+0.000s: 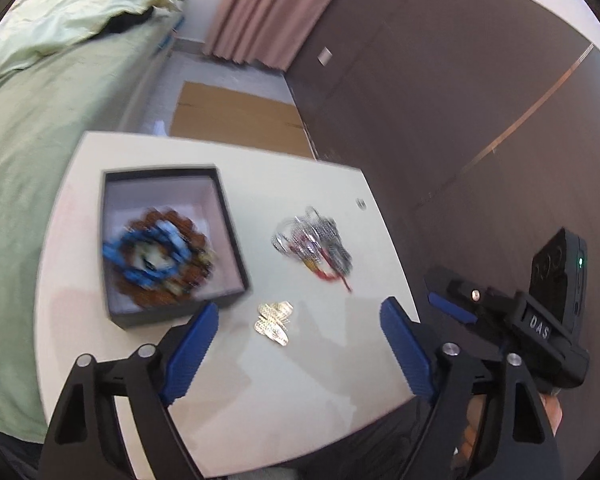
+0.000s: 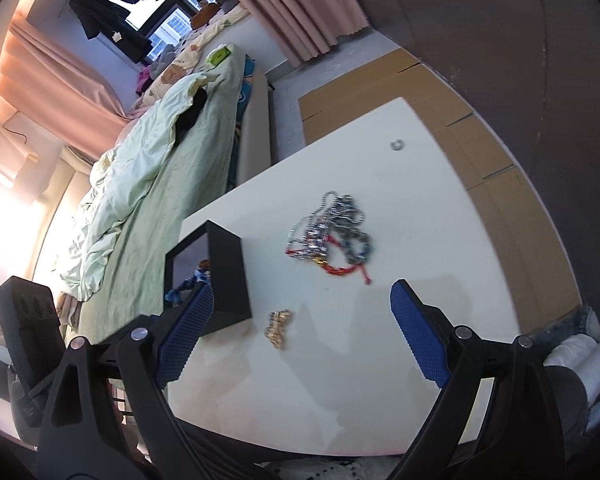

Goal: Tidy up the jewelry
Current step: 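Grasp the gold butterfly brooch with the left gripper, then lift the butterfly brooch with the left gripper while the right gripper grasps the silver chains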

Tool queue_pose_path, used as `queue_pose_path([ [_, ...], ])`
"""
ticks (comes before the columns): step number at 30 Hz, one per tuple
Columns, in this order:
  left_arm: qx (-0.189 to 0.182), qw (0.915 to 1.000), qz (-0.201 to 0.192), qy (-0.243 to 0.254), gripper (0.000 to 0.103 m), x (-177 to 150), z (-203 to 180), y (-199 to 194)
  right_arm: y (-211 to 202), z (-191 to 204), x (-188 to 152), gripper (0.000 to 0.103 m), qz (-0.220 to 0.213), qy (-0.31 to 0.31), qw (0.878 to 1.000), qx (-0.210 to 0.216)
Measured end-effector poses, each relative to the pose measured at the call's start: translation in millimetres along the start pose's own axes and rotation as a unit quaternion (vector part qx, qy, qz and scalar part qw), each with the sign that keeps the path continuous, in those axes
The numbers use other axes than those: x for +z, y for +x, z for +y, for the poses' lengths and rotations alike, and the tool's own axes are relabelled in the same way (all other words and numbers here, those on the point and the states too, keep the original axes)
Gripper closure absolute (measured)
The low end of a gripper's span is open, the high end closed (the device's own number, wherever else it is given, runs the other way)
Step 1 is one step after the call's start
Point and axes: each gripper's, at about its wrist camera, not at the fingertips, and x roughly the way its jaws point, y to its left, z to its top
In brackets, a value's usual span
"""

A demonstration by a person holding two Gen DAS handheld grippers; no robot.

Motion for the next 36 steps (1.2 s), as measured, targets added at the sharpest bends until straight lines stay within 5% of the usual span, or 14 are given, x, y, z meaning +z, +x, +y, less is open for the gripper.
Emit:
queue_pose_path([
  [6,0.004,0.9989,0.047,0.005,0.042,-11,-14,32,-8,-23,-9,0.013,0.000,0.014,1.000,-0.004],
  [12,0.046,0.9956,0.080,0.015,0.057,-13,-15,63,-18,-45,-17,0.013,-0.004,0.032,0.999,-0.008],
  [25,0.159,0.9806,0.091,0.070,0.060,-21,-21,115,-27,-72,-18,0.014,-0.010,0.048,0.998,-0.026],
  [29,0.192,0.9734,0.083,0.094,0.064,-26,-28,123,-25,-76,-19,0.022,-0.008,0.044,0.999,-0.030],
  [32,0.215,0.9669,0.077,0.114,0.077,-26,-31,125,-19,-74,-20,0.029,-0.009,0.030,0.999,-0.036],
  [36,0.196,0.9712,0.074,0.113,0.091,-20,-31,119,-2,-64,-18,0.042,0.007,-0.010,0.999,-0.033],
])
